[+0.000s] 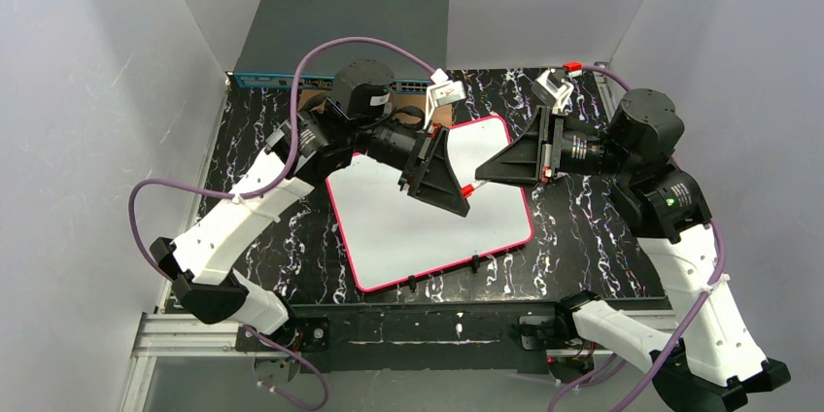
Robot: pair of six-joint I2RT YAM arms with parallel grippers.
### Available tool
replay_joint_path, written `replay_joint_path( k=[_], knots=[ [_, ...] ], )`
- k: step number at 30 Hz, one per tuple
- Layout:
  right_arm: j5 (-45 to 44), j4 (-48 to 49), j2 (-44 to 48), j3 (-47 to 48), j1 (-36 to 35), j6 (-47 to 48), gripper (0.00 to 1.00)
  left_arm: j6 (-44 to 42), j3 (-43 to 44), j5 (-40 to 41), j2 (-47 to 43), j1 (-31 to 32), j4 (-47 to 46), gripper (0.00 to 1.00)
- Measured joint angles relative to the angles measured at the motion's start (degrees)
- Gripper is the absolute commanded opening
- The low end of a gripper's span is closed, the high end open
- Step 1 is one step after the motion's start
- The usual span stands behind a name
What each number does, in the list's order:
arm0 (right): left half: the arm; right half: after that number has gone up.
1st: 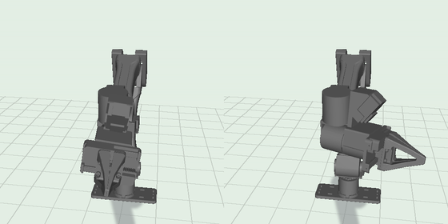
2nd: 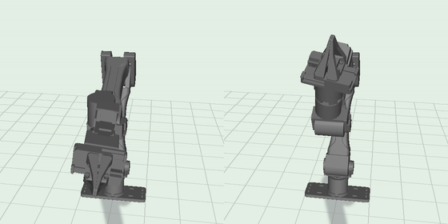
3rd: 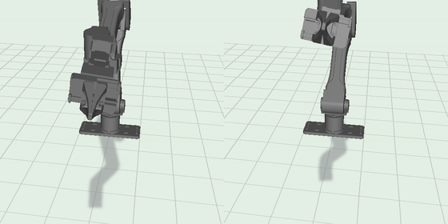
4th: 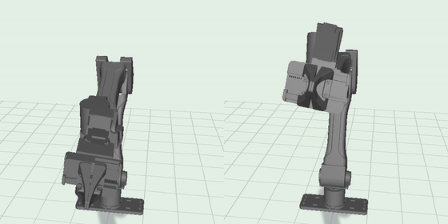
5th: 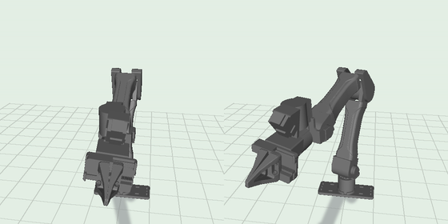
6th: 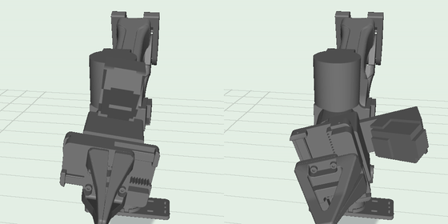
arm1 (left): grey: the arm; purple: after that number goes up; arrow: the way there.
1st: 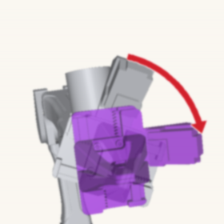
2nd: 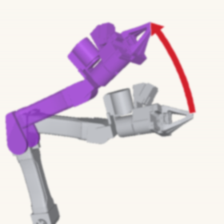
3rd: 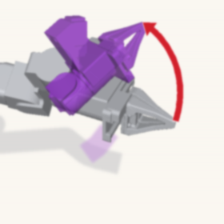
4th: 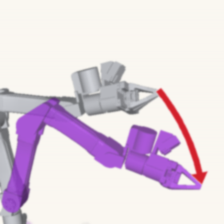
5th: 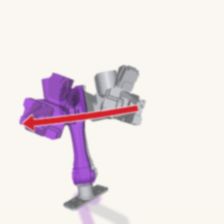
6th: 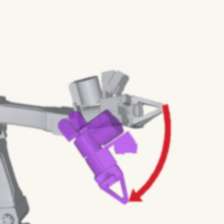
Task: Write a sentence on the whiteboard
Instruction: Open the whiteboard marker at the center of the board.
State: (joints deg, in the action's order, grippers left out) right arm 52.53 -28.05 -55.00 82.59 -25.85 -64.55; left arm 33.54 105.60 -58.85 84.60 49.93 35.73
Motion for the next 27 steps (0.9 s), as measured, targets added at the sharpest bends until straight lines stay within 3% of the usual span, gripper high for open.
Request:
replay_joint_path(
  k=[2,5,10,12,13,15,17,19,24,27],
  knots=[
    [0.07,0.37,0.07,-0.31,0.0,0.04,0.18,0.0,0.33,-0.13,0.11,0.0,0.37,0.0],
    [0.04,0.87,0.24,-1.14,0.02,0.11,0.01,0.13,0.42,-0.15,0.13,-0.11,1.07,0.0],
    [0.15,1.18,0.26,-1.88,0.11,0.09,0.01,0.07,0.44,-0.13,0.35,-0.31,2.08,0.02],
    [0.11,1.16,0.28,-1.9,0.13,0.13,0.01,0.07,0.5,-0.04,0.39,-0.31,2.14,0.47],
    [0.07,1.11,0.28,-1.9,0.13,0.2,0.01,0.02,0.59,0.09,0.42,-0.31,2.19,0.62],
    [0.24,0.83,0.28,-1.9,0.07,0.09,0.01,-0.81,0.76,1.2,0.42,-0.31,2.08,0.75],
    [0.31,0.5,0.44,-1.88,-0.07,0.11,0.01,-0.81,0.72,2.47,0.42,-0.33,2.12,0.73],
    [0.22,-0.15,0.7,-1.88,-0.07,0.17,0.01,-0.57,0.57,3.41,0.35,-0.48,1.95,0.55],
    [-0.02,-0.92,1.11,-1.88,-0.07,0.44,0.01,0.09,-1.31,4.15,-0.31,-0.57,0.52,0.53],
    [-0.11,-1.03,1.05,-1.88,-0.07,0.48,0.01,1.03,-1.7,3.98,-0.31,-0.57,-0.5,0.38]
  ],
)
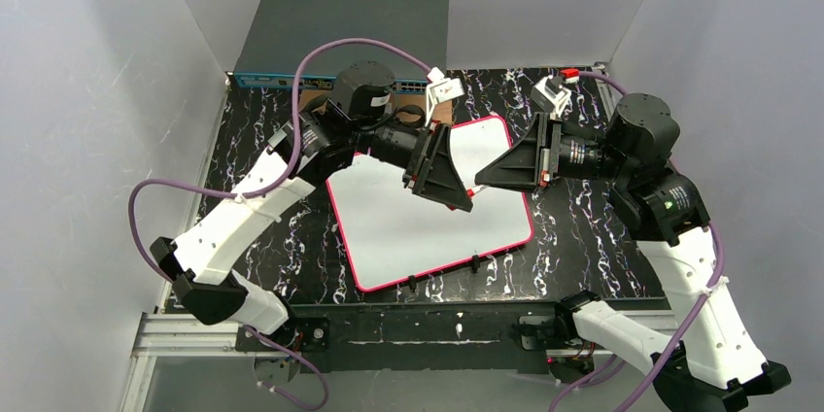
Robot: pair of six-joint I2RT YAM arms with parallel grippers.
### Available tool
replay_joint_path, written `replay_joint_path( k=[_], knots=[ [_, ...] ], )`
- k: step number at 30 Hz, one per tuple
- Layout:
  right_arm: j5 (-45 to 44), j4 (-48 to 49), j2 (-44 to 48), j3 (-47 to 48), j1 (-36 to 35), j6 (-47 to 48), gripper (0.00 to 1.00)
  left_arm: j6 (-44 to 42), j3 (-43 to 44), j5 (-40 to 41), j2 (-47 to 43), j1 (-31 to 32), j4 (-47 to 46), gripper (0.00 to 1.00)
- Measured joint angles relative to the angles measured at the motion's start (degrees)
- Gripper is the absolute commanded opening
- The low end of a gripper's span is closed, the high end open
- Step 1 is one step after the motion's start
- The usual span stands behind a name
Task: Write a sentence on the whiteboard
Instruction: Open the whiteboard marker at the center of the board, then place the pen cap at the center of the board.
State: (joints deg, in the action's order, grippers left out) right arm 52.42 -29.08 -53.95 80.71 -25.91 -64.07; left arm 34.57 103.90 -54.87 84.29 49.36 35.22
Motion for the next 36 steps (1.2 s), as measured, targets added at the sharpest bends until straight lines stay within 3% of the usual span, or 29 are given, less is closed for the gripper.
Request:
replay_joint_path(
  k=[8,13,17,22,26,31,36],
  knots=[
    [-1.77,-0.9,-0.11,0.0,0.0,0.66,0.01,3.06,-0.44,-2.49,0.0,0.0,-3.96,0.0],
    [-3.04,-2.73,-0.42,0.42,0.02,1.4,0.01,4.02,-1.73,-2.97,-0.02,-0.17,-5.14,0.0],
    [-6.29,-12.17,-3.43,5.51,-0.11,2.67,0.01,0.42,-0.72,-0.24,-0.02,-0.17,-1.79,0.0],
    [-11.32,-20.65,-6.23,8.24,-0.9,-1.05,0.01,-9.9,4.39,10.99,0.24,0.55,9.09,0.0],
    [-14.23,-25.4,-6.99,8.28,-1.01,-3.89,0.01,-16.41,4.35,17.16,0.13,1.84,12.44,0.0],
    [-17.27,-34.4,-7.89,11.45,3.58,-2.51,0.01,-21.09,1.29,26.25,-4.9,0.35,22.99,0.0],
    [-17.33,-37.86,-7.89,12.96,6.19,-1.01,0.01,-23.98,0.81,32.3,-10.8,0.17,27.15,0.0]
  ],
)
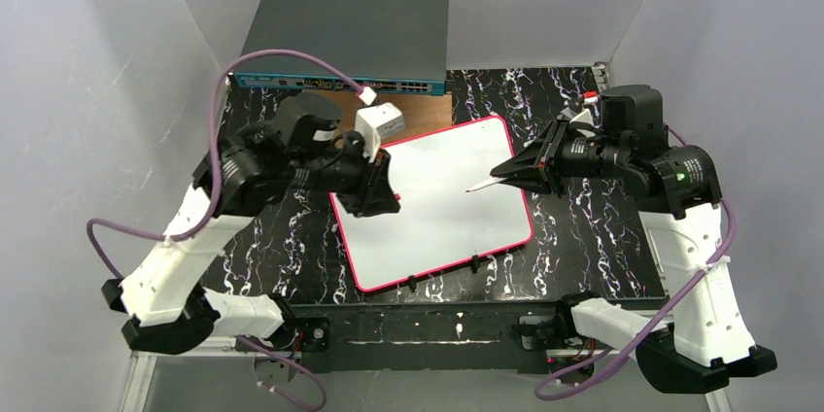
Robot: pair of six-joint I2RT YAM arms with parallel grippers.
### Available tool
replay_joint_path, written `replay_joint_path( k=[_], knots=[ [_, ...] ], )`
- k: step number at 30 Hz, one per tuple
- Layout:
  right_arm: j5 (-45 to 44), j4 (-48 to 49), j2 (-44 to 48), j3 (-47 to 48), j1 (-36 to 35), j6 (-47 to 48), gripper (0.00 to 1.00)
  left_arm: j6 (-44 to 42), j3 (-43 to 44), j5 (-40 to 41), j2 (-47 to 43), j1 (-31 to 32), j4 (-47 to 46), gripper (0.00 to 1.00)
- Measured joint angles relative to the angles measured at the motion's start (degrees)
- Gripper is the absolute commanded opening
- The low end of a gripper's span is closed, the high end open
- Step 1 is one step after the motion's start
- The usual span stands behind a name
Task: Write a sentence on the whiteboard
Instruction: Place the pen cap at the center of the board.
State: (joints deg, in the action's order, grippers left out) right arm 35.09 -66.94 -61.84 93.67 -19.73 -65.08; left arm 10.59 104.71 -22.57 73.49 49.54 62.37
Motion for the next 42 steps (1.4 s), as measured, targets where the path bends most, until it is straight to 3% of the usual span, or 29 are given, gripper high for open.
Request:
replay_joint_path(
  k=[6,11,15,19,26,35,42],
  knots=[
    [-0.26,0.5,0.63,-0.55,0.37,0.85,0.01,0.13,-1.01,10.86,-4.15,0.04,4.79,0.0],
    [-2.38,1.79,2.8,-2.36,0.37,1.46,0.01,4.68,-6.34,26.45,-8.07,-1.18,8.41,0.0],
    [-3.91,3.32,5.6,-6.49,0.37,1.97,0.01,9.29,-14.43,31.61,-14.51,-10.84,10.03,0.0],
    [-4.96,4.55,7.15,-9.99,0.37,2.1,0.01,12.68,-22.93,33.35,-18.88,-19.41,11.15,0.0],
    [-6.91,5.86,7.87,-11.85,0.37,2.36,0.01,19.3,-35.1,33.42,-18.71,-29.86,7.91,0.0],
    [-9.09,7.06,11.74,-14.82,0.37,2.29,0.01,24.76,-52.87,32.7,-17.42,-33.07,-1.29,0.0],
    [-9.94,6.84,13.29,-16.72,0.37,2.27,0.01,27.93,-57.2,32.59,-16.04,-34.56,-7.72,0.0]
  ],
)
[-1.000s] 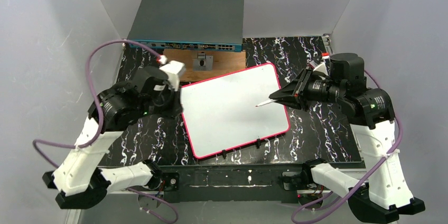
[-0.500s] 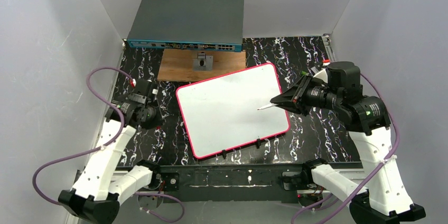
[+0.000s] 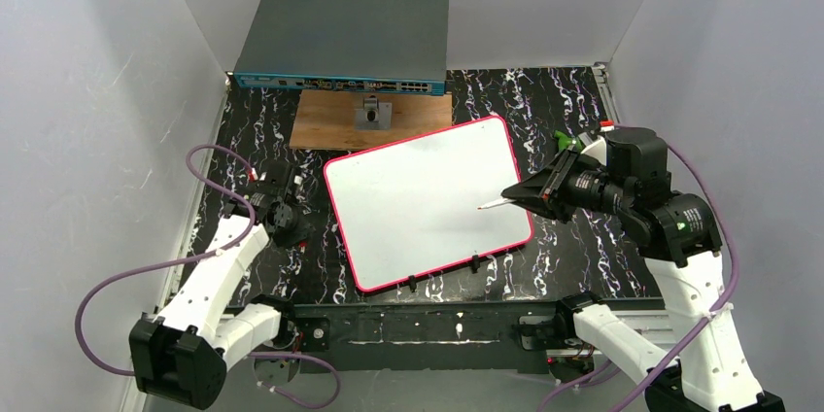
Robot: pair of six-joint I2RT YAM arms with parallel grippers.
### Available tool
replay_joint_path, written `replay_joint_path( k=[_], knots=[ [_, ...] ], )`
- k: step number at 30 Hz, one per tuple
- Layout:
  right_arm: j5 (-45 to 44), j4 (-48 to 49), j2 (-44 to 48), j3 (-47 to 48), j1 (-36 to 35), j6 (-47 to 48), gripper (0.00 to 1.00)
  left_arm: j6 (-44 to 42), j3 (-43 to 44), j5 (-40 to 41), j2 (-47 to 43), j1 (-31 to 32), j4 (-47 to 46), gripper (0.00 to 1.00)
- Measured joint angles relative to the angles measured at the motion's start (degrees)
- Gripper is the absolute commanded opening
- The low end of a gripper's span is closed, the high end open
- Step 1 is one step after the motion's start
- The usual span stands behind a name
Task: Write a sentence on the whiteboard
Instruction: Place the pen cap at the center of the board.
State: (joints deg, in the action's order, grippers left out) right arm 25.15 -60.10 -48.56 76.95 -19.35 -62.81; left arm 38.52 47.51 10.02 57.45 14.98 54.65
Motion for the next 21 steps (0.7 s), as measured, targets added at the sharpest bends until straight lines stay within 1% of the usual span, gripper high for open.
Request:
replay_joint_path(
  k=[3,6,8,10,11,13,14,17,19,20,21],
  knots=[
    [-0.59,0.13,0.28,-0.2,0.0,0.02,0.01,1.4,-1.07,0.04,1.22,-0.59,-3.87,0.0],
    [-0.98,0.13,0.92,-1.29,0.0,0.0,0.01,2.01,-4.22,-0.17,3.5,-0.98,-7.93,0.0],
    [-1.07,0.11,1.01,-1.64,0.0,0.02,0.01,2.19,-6.97,-0.55,5.88,-1.49,-10.73,0.03],
    [-1.16,0.15,0.98,-1.64,0.0,0.02,0.01,2.29,-9.18,-0.63,7.37,-2.29,-12.52,0.09],
    [-1.25,0.11,0.98,-1.64,0.0,0.04,0.01,2.36,-10.45,-0.59,7.93,-2.84,-13.62,0.16],
    [-1.4,0.11,0.98,-1.64,0.0,0.04,0.01,2.47,-11.72,-0.61,8.55,-3.45,-14.69,0.34],
    [-1.46,0.11,0.94,-1.64,0.0,0.07,0.01,2.36,-11.89,-0.61,8.92,-3.67,-15.08,0.45],
    [-1.73,0.11,0.96,-1.64,0.0,0.15,0.01,2.25,-11.89,-0.35,9.66,-4.09,-16.28,0.74],
    [-2.08,0.13,0.98,-1.66,0.02,0.33,0.01,2.12,-11.72,-0.2,9.73,-4.31,-16.31,0.89],
    [-2.19,0.17,1.01,-1.75,0.02,0.46,0.01,2.08,-11.41,-0.11,9.73,-4.39,-16.04,0.95],
    [-2.34,0.15,0.98,-1.84,0.0,0.52,0.01,2.1,-10.91,0.04,9.73,-4.44,-15.56,0.98]
  ],
)
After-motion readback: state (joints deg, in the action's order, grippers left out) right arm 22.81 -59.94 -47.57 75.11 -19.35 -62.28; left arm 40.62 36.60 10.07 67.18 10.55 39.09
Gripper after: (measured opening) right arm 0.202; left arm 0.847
